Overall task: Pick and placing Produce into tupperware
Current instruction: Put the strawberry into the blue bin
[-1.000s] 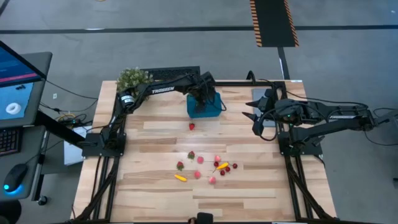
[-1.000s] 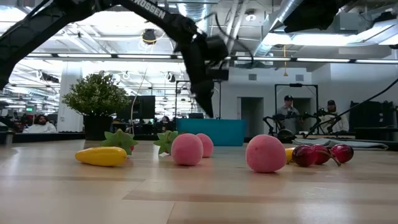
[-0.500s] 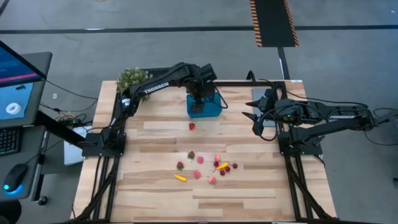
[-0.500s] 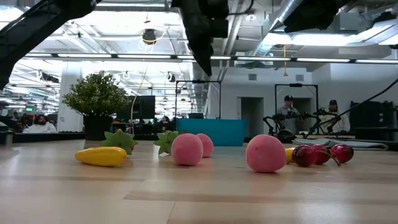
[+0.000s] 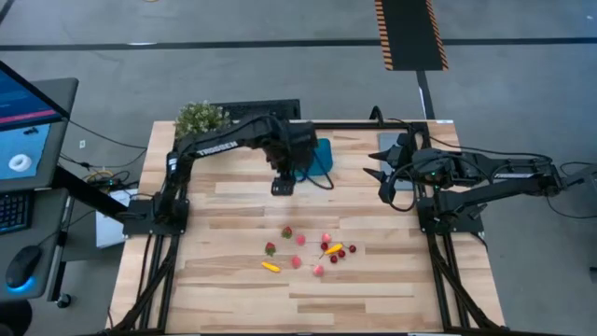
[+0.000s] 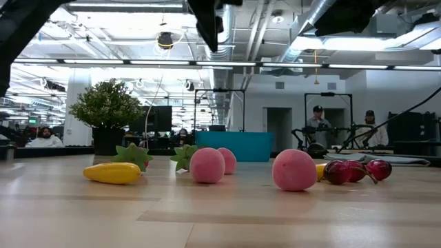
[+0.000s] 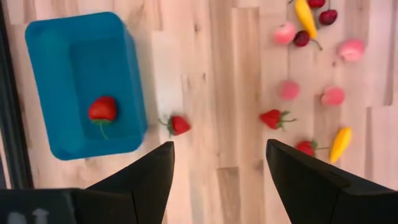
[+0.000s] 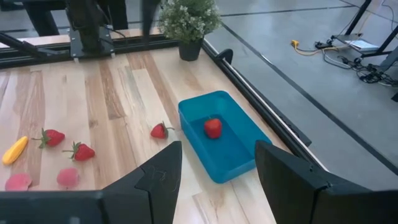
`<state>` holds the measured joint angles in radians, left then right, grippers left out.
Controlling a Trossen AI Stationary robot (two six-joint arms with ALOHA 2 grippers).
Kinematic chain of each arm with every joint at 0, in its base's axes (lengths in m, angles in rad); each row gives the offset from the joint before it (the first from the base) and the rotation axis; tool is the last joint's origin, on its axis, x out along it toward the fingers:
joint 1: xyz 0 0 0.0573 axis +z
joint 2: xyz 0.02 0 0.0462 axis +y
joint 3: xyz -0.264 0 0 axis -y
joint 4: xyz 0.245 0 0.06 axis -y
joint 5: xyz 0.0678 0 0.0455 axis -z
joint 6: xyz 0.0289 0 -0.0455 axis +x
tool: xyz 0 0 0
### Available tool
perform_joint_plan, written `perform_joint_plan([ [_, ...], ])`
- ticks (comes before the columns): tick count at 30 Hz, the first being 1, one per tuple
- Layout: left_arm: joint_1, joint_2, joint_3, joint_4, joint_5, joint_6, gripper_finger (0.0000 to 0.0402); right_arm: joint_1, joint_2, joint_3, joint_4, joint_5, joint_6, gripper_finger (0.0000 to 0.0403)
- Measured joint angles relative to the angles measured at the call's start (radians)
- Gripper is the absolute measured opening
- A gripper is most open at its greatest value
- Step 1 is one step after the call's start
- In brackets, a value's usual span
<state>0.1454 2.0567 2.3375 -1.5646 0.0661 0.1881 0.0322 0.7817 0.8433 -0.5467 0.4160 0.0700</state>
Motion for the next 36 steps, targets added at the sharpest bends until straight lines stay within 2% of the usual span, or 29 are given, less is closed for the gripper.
perform_joint_plan([
  [6,-0.133,-0.005,-0.01,-0.003,-0.065,-0.16,0.0245,0.0,0.0,0.0,-0.001,0.0,-0.002,0.0225],
  [11,-0.265,-0.003,-0.103,0.038,-0.167,-0.283,0.0245,0.0,0.0,0.0,-0.009,0.0,-0.002,0.0225],
  [14,-0.332,-0.005,-0.172,0.123,-0.207,-0.336,0.0245,0.0,0.0,0.0,-0.025,0.0,-0.002,0.0225],
  [19,-0.409,-0.004,-0.311,0.273,-0.21,-0.418,0.0245,0.0,0.0,0.0,-0.054,0.0,-0.002,0.0225],
  [24,-0.431,-0.056,-0.491,0.37,-0.212,-0.519,0.0245,0.0,0.0,0.0,-0.083,0.0,-0.002,0.0225],
  [27,-0.447,-0.126,-0.65,0.456,-0.212,-0.592,0.0245,0.0,0.0,0.0,-0.096,0.0,-0.002,0.0225],
  [32,-0.462,-0.304,-0.946,0.732,-0.203,-0.68,0.0245,0.0,0.0,0.0,-0.107,0.0,-0.002,0.0225],
  [36,-0.46,-0.374,-1.105,0.805,-0.207,-0.719,0.0245,0.0,0.0,0.0,-0.107,0.0,-0.026,0.0225],
])
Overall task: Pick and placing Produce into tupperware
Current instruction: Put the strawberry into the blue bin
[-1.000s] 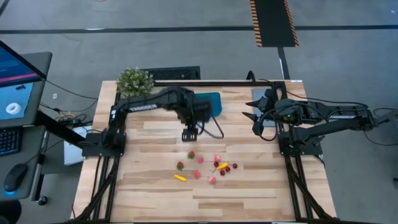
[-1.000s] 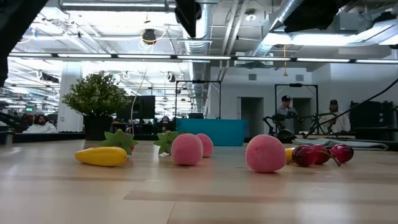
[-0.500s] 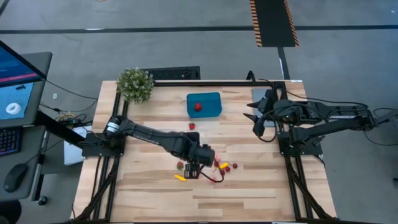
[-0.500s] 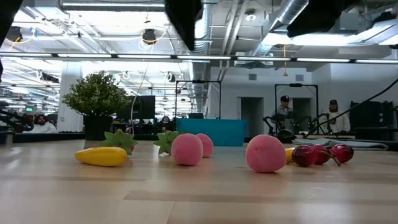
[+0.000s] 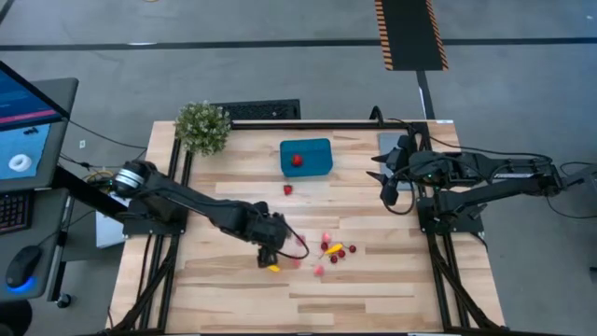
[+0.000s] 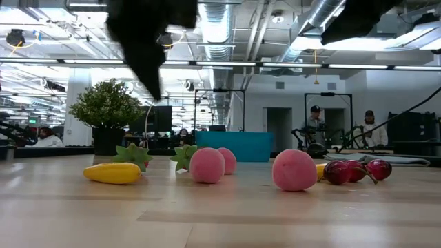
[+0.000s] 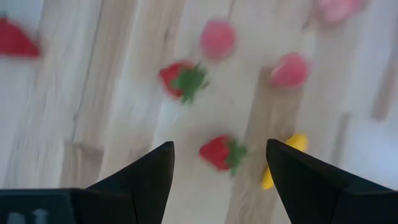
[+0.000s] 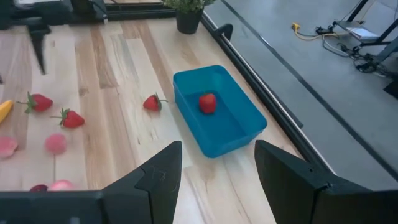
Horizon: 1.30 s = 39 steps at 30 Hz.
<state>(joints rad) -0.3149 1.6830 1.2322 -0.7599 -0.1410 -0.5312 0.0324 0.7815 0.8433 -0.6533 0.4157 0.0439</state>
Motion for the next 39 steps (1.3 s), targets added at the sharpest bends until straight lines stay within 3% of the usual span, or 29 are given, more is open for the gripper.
perform_joint_plan([
  [8,-0.005,-0.003,-0.101,0.155,0.028,0.027,0.0245,0.0,0.0,0.0,0.0,0.0,0.0,0.0225],
  [14,-0.02,0.003,-0.133,0.156,0.022,0.032,0.0245,-0.001,0.0,0.0,0.001,0.0,-0.001,0.0225],
  [19,-0.022,0.003,-0.195,0.281,0.022,0.033,0.0245,-0.001,0.0,0.0,0.002,0.0,-0.001,0.0225],
  [24,-0.022,0.003,-0.231,0.304,-0.034,0.038,0.0245,-0.001,0.0,0.0,0.002,0.0,-0.001,0.0225],
  [28,-0.022,0.004,-0.267,0.388,-0.021,0.038,0.0245,-0.001,0.0,0.0,0.002,0.0,-0.001,0.0225],
  [39,-0.041,0.004,-0.323,0.428,-0.013,-0.014,0.0245,-0.001,0.0,0.0,0.002,0.0,-0.001,0.0225],
])
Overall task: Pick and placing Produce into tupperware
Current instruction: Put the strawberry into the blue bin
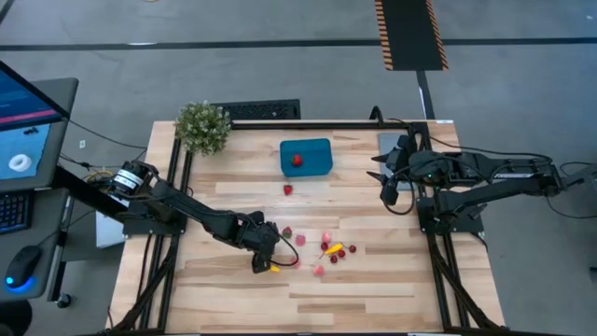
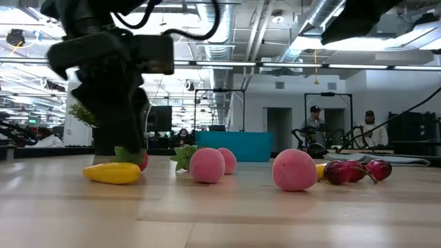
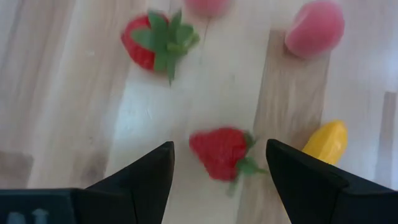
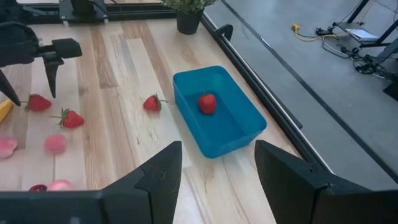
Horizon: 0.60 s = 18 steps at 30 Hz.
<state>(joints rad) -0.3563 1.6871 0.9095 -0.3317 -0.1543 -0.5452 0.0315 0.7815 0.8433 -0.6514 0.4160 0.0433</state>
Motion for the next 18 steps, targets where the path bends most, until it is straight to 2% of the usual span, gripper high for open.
perform_joint_plan([
  [18,-0.015,0.0,-0.011,0.03,-0.029,0.013,0.0245,0.0,0.0,0.0,0.0,0.0,0.0,0.0225],
])
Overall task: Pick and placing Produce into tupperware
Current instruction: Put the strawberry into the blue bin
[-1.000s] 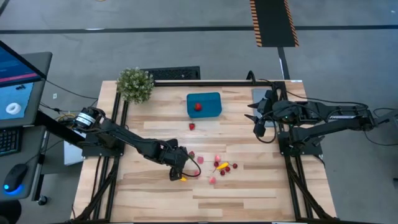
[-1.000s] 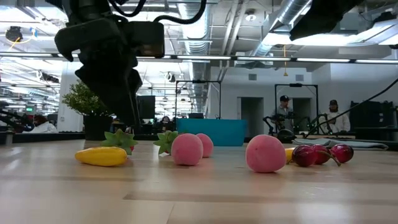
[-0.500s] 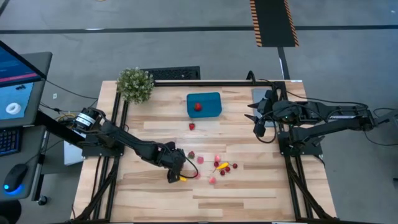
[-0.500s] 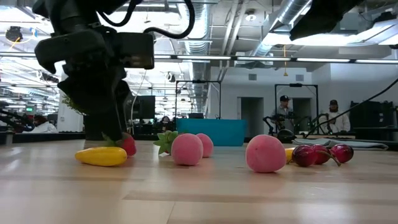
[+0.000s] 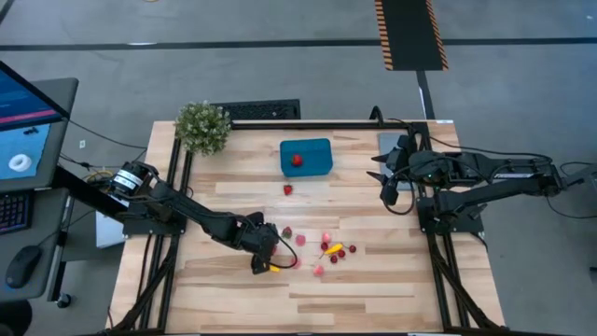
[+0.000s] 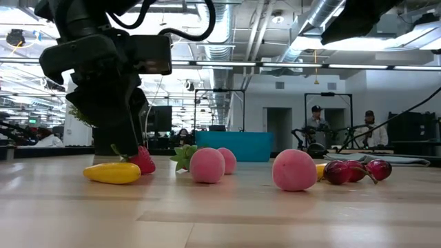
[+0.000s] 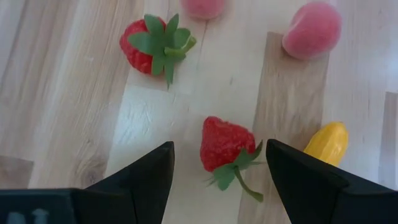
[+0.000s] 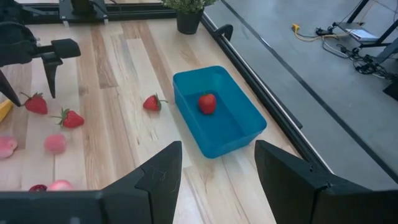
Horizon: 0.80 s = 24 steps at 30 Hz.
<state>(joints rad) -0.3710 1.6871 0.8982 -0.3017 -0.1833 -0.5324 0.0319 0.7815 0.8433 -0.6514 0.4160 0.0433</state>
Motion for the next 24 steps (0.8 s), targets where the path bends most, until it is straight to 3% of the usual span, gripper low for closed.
perform_joint_plan([
  [16,0.0,0.08,0.003,0.074,0.012,0.019,0.0242,0.0,0.0,0.0,-0.002,0.0,0.0,0.0225],
  [24,0.003,0.079,0.003,0.058,0.044,0.022,0.017,0.0,0.0,0.0,0.0,0.0,-0.001,0.0225],
])
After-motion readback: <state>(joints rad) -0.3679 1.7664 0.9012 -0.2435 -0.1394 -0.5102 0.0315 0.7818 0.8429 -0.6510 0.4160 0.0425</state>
